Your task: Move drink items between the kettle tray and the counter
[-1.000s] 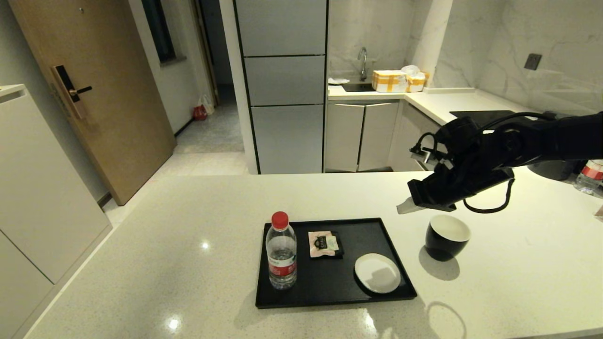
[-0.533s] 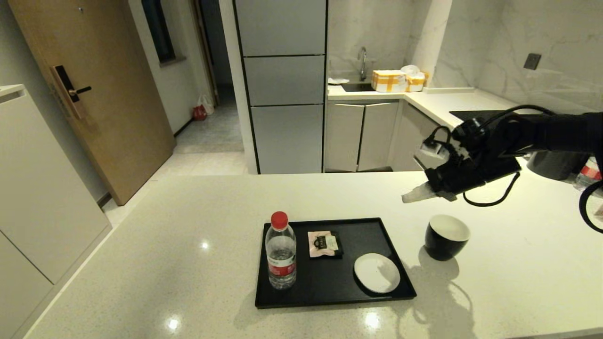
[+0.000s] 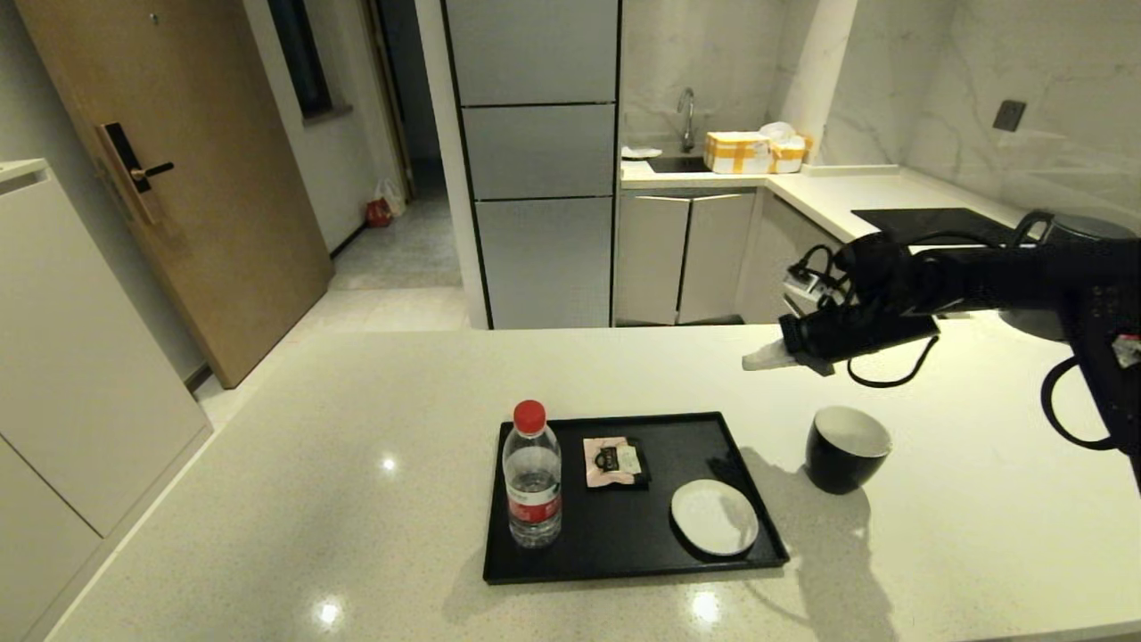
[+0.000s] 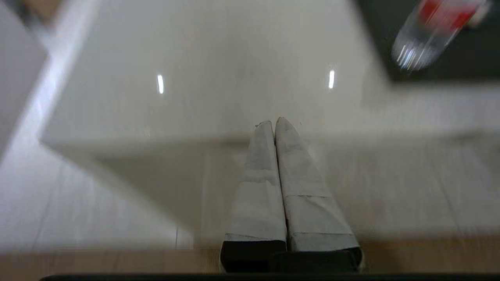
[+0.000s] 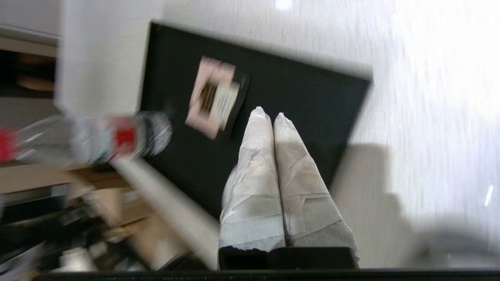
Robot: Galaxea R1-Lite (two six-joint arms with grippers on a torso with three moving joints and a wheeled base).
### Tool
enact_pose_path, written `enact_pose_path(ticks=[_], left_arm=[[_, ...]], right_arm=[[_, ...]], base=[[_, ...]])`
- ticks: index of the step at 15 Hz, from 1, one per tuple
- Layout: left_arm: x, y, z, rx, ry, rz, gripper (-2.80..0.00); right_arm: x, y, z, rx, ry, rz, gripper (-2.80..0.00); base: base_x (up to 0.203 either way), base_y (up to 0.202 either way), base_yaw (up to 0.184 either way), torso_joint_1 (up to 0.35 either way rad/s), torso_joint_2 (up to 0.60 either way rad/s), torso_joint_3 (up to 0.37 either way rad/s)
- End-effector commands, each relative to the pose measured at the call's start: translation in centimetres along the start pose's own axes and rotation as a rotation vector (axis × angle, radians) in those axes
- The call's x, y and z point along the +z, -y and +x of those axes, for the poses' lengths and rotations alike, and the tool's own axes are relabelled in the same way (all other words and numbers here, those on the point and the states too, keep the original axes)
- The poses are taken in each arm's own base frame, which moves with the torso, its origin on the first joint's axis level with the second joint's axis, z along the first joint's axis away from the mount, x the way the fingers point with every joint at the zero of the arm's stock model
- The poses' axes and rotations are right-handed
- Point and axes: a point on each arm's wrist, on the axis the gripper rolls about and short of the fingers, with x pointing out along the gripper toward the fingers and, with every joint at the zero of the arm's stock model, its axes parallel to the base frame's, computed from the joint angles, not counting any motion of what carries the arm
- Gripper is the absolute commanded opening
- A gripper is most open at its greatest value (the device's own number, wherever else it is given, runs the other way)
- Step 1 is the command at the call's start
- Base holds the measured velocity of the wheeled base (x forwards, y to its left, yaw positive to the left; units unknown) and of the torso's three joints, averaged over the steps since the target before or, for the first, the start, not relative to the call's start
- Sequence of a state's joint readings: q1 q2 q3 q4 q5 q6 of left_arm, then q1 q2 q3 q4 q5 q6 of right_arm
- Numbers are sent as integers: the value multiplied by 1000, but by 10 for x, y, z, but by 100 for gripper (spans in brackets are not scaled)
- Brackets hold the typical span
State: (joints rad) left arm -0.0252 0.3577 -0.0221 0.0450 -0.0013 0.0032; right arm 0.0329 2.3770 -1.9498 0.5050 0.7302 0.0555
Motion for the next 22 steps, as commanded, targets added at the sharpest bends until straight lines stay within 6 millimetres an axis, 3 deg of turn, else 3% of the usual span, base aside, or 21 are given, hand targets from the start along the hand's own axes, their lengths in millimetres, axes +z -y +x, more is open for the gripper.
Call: enact_pose_path(ticks=[1, 4, 8, 10, 22], left_arm=[[4, 0, 20, -5, -255, 2, -280], [3, 0, 14, 3, -172, -3, -280], [-9, 0, -18, 16, 286, -10, -280], [-13, 1, -23, 23, 389, -12, -280], [-14, 1, -24, 24, 396, -13, -280]], right_arm=[[4, 3, 8, -2, 32, -37, -280], [-3, 16, 19, 15, 6, -43, -280], [-4, 20, 25, 18, 9, -58, -280], [-4, 21, 25, 19, 11, -61, -280], [4, 15, 8, 9, 57, -81, -280]], base=[[0, 0, 0, 0, 0, 0], [0, 0, 0, 0, 0, 0], [0, 0, 0, 0, 0, 0], [0, 0, 0, 0, 0, 0], [0, 0, 0, 0, 0, 0]])
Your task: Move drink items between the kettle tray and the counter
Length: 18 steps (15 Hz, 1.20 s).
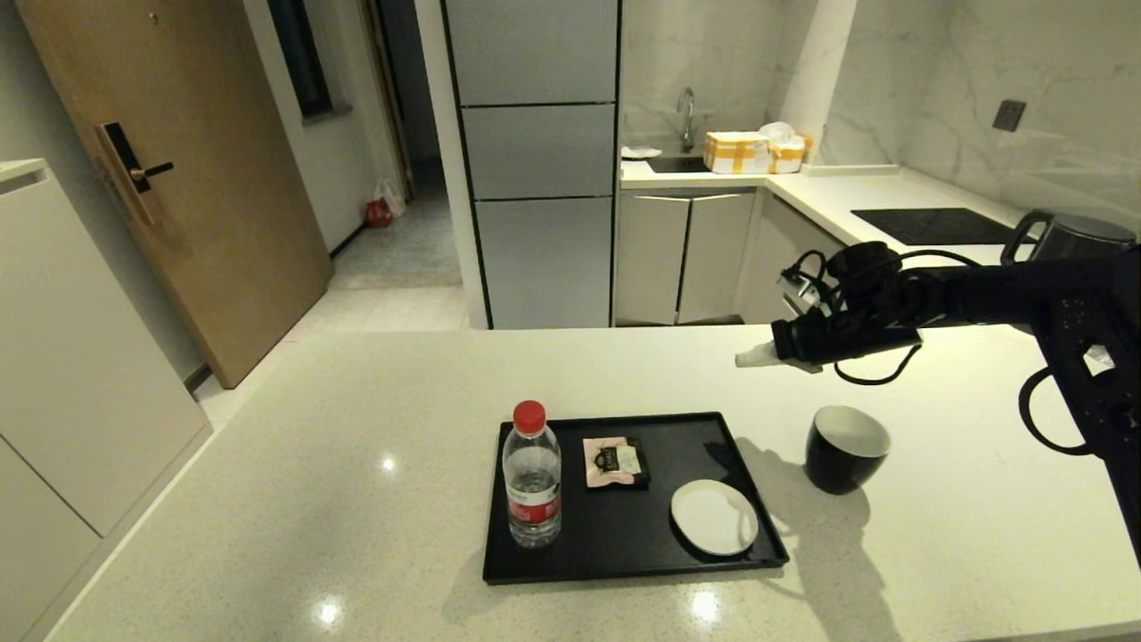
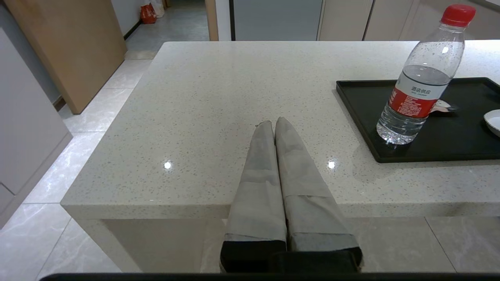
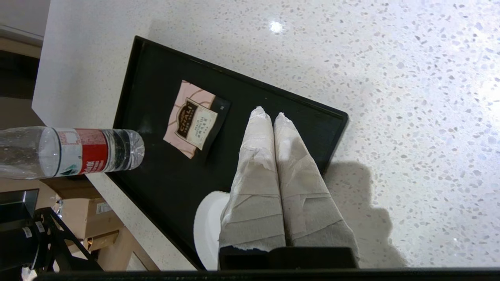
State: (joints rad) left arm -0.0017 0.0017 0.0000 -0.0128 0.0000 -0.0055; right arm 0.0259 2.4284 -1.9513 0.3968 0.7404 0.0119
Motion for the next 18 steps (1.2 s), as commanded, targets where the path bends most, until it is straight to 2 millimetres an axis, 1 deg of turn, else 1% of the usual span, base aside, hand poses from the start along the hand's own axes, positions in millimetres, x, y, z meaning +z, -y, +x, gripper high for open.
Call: enact_pose_path(ticks=[1, 3, 4, 5, 7, 8, 10, 11, 12, 13, 14, 15, 16, 17, 18], left_arm=[[0, 0, 0, 0, 3, -1, -280], [0, 0, 0, 0, 4, -1, -280], [0, 0, 0, 0, 4, -1, -280], [0, 0, 0, 0, 4, -1, -280], [0, 0, 0, 0, 3, -1, -280], [0, 0, 0, 0, 4, -1, -280], [0, 0, 0, -1, 4, -1, -280], [0, 0, 0, 0, 4, -1, -280], [0, 0, 0, 0, 4, -1, -280], [0, 0, 0, 0, 4, -1, -280], [0, 0, 0, 0, 4, -1, -280], [0, 0, 0, 0, 3, -1, -280], [0, 0, 0, 0, 4, -1, -280], [0, 0, 0, 0, 3, -1, -280], [0, 0, 0, 0, 4, -1, -280]], right_arm=[[3, -3, -8, -1, 13, -1, -280], [4, -3, -14, -5, 16, 8, -280], [7, -6, -23, -9, 32, 11, -280], [13, -12, -37, -14, 57, 24, -280], [26, -37, -80, -23, 130, 50, -280], [29, -53, -107, -24, 174, 93, -280], [35, -82, -152, -20, 279, 156, -280], [33, -104, -178, -19, 325, 153, -280], [26, -129, -206, -19, 368, 138, -280], [16, -151, -230, -20, 403, 122, -280], [1, -178, -255, -27, 446, 97, -280], [-21, -210, -283, -52, 509, 57, -280], [-44, -236, -305, -84, 566, 24, -280], [-79, -268, -331, -133, 645, -27, -280], [-113, -292, -349, -183, 705, -68, -280]], base=[[0, 0, 0, 0, 0, 0], [0, 0, 0, 0, 0, 0], [0, 0, 0, 0, 0, 0], [0, 0, 0, 0, 0, 0], [0, 0, 0, 0, 0, 0], [0, 0, 0, 0, 0, 0], [0, 0, 0, 0, 0, 0], [0, 0, 0, 0, 0, 0], [0, 0, 0, 0, 0, 0], [0, 0, 0, 0, 0, 0], [0, 0, 0, 0, 0, 0], [0, 0, 0, 0, 0, 0], [0, 0, 0, 0, 0, 0], [0, 0, 0, 0, 0, 0], [0, 0, 0, 0, 0, 0]])
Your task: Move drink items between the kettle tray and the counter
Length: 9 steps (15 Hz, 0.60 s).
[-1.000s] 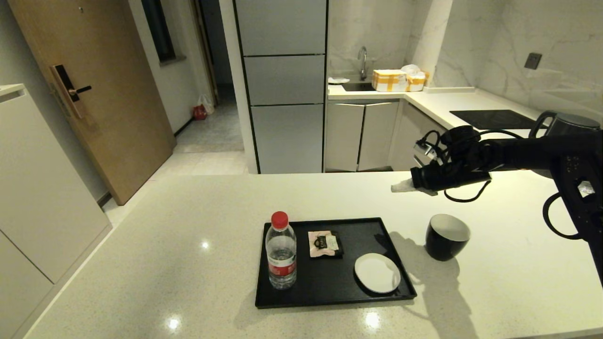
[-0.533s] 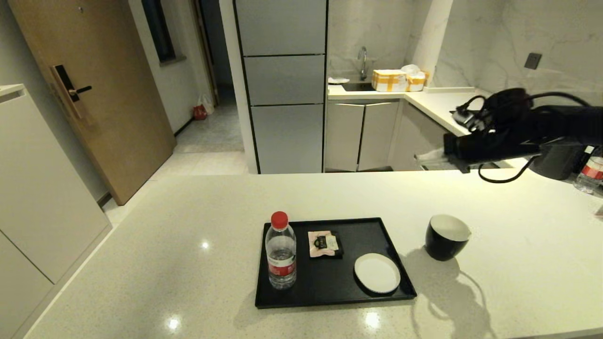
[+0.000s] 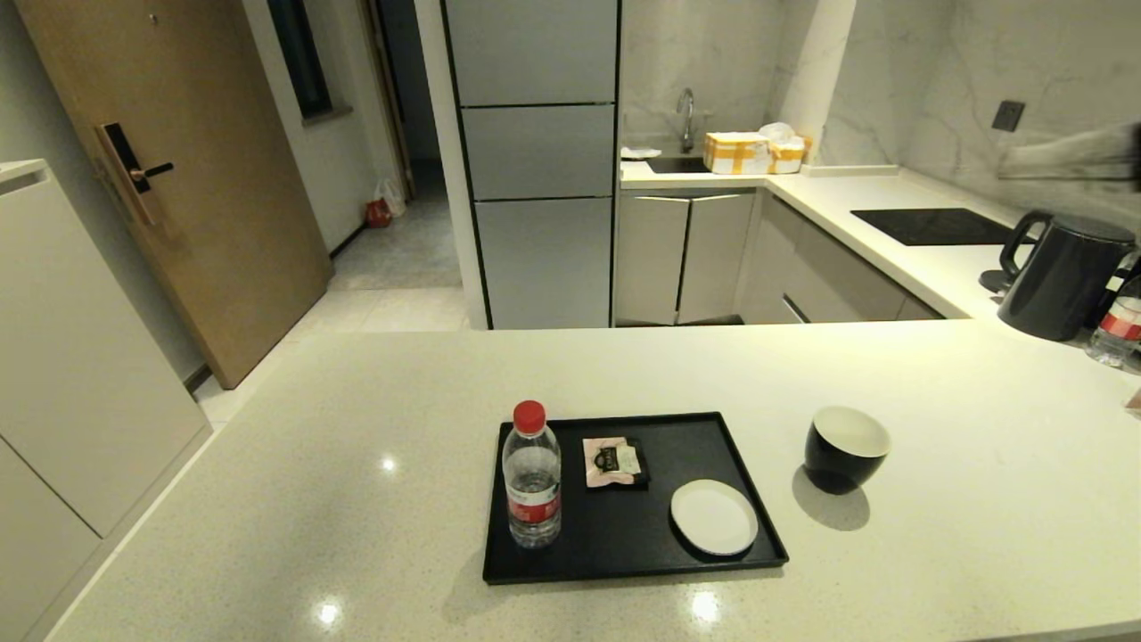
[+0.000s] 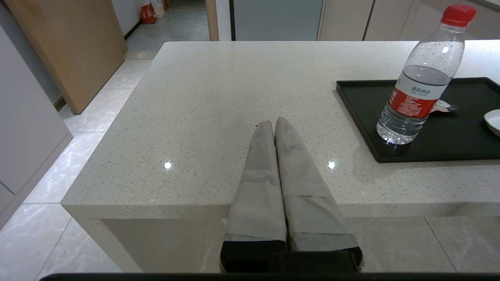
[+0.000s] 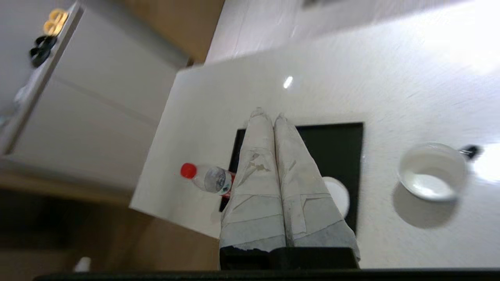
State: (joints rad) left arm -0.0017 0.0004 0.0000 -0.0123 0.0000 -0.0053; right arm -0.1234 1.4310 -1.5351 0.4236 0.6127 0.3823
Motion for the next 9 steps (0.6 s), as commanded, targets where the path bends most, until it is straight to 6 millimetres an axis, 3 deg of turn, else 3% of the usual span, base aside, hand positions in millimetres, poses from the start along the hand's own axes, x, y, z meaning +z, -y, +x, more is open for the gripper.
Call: enact_pose_path(ticks=[1, 3, 6, 7, 9], left_arm=[[0, 0, 0, 0, 3, -1, -280], [0, 0, 0, 0, 3, -1, -280], [0, 0, 0, 0, 3, -1, -280], [0, 0, 0, -1, 3, -1, -280], [0, 0, 0, 0, 3, -1, -280]], right_arm=[[-60, -74, -134, -33, 259, -189, -280], [-128, -94, -201, -159, 398, -310, -280], [-221, -86, -253, -373, 470, -447, -280], [-240, -76, -262, -417, 429, -463, -280], [-254, -56, -271, -430, 336, -499, -280]], base=[[0, 0, 0, 0, 0, 0], [0, 0, 0, 0, 0, 0], [0, 0, 0, 0, 0, 0], [0, 0, 0, 0, 0, 0], [0, 0, 0, 0, 0, 0]])
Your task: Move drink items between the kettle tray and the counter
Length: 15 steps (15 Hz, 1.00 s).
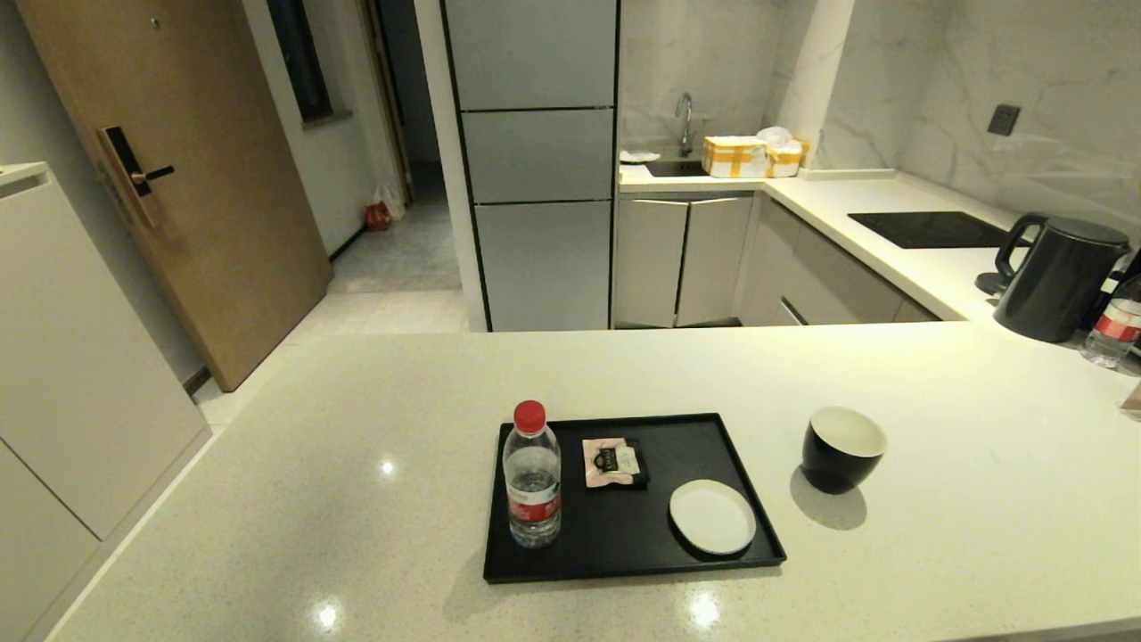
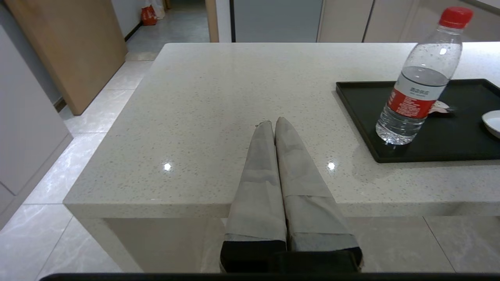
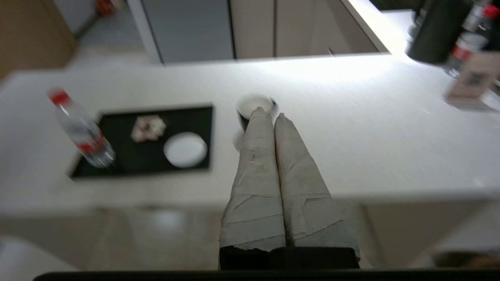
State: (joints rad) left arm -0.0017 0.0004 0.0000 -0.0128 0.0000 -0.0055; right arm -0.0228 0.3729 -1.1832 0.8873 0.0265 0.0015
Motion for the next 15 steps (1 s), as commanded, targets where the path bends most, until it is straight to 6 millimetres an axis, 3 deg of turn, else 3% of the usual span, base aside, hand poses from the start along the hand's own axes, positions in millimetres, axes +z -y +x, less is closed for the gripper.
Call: enact_pose_path(ticks=[1, 3, 7, 10, 12, 15], left_arm=[[0, 0, 0, 0, 2, -1, -280], [0, 0, 0, 0, 3, -1, -280], [0, 0, 0, 0, 3, -1, -280], [0, 0, 0, 0, 2, -1, -280], [0, 0, 0, 0, 1, -1, -280], [0, 0, 0, 0, 2, -1, -280]], right_arm=[[-41, 8, -31, -18, 13, -22, -280], [-81, 7, -33, -49, 45, -10, -280], [-126, 7, 34, -120, 35, 128, -280], [-178, 7, 91, -118, 58, 104, -280], [-206, 6, 105, -70, 8, 58, -280], [-198, 4, 104, 1, 72, -15, -280]], base=[[0, 0, 0, 0, 0, 0], [0, 0, 0, 0, 0, 0], [0, 0, 0, 0, 0, 0], [0, 0, 0, 0, 0, 0], [0, 0, 0, 0, 0, 0], [0, 0, 0, 0, 0, 0]])
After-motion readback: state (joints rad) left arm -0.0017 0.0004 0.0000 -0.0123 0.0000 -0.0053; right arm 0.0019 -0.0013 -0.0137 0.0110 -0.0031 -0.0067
